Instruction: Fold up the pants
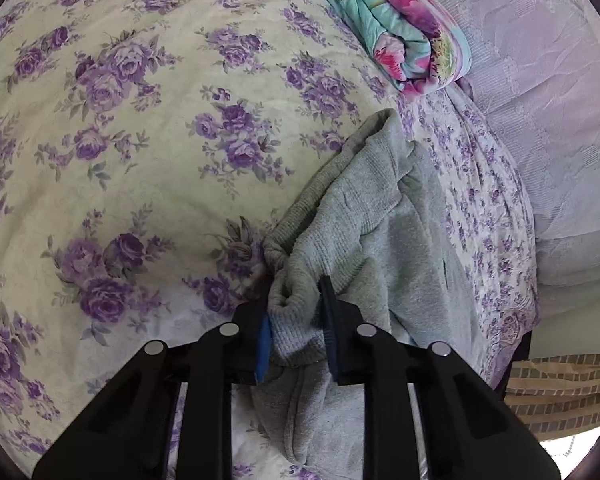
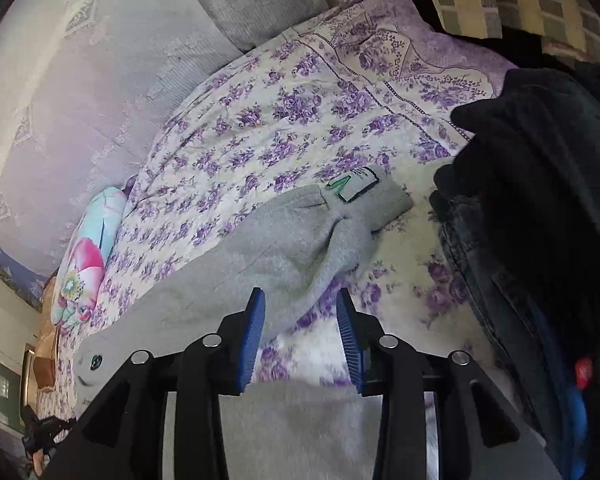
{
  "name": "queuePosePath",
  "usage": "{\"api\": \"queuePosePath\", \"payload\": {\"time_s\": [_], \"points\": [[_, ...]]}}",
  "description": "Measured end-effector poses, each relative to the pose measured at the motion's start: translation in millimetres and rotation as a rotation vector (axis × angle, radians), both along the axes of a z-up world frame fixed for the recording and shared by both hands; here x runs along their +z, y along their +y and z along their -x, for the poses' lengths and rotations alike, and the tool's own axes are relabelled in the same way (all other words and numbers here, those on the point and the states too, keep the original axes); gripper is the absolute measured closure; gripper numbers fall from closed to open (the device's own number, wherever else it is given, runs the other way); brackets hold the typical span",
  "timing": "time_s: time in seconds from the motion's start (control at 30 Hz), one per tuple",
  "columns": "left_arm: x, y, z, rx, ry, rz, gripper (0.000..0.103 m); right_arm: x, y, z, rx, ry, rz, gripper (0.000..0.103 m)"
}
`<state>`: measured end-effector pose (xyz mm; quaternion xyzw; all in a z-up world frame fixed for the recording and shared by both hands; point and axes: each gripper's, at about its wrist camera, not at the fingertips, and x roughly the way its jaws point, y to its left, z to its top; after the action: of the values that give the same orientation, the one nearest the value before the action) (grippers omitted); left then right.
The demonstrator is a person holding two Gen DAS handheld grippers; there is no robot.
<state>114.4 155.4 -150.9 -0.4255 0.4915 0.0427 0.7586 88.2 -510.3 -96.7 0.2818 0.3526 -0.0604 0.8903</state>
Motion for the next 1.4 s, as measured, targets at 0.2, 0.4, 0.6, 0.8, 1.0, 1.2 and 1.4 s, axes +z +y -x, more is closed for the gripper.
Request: {"api": "queuePosePath", "payload": {"time_s": [0.2,0.4,0.6,0.8,1.0,1.2,1.4], "points": [[12.6,8.4,17.2,0.069,-0.047,0.028,0.089,-17.3,15.7,90.0,0.069,0.092,-0.034,0.065],[39.1,6.0,33.9,0.105,-0.080,-0.023,0.090,-63.8,8.5,156.1,0.068,0.209,-0.176,0.063],[66.2,4.0,47.7,0.112,-0.097,-0.101,0.091,-87.9,-11.0,142.4,0.044,0.135,-0.350,0.059],[74.1,21.3,58.7,0.127,-0.116,-0.090,0.091,-64.0,4.6,131.7,0.090,0.076,-0.242,0.092],[76.8,68.7,90.1,0.134,-0.107,-0.089,0.091,-43.7,30.3,153.6,0.113,0.094,-0.246,0.093],[23.7,87.2,122.5,0.060,0.025,-0.053,0.083,-80.6,46.6,159.7,0.054,0.222,-0.207,0.089],[41.8,98.9,142.3,0.072,-0.053,-0.103,0.070,-58.5,38.5,168.0,0.040,0.264,-0.145,0.070]]}}
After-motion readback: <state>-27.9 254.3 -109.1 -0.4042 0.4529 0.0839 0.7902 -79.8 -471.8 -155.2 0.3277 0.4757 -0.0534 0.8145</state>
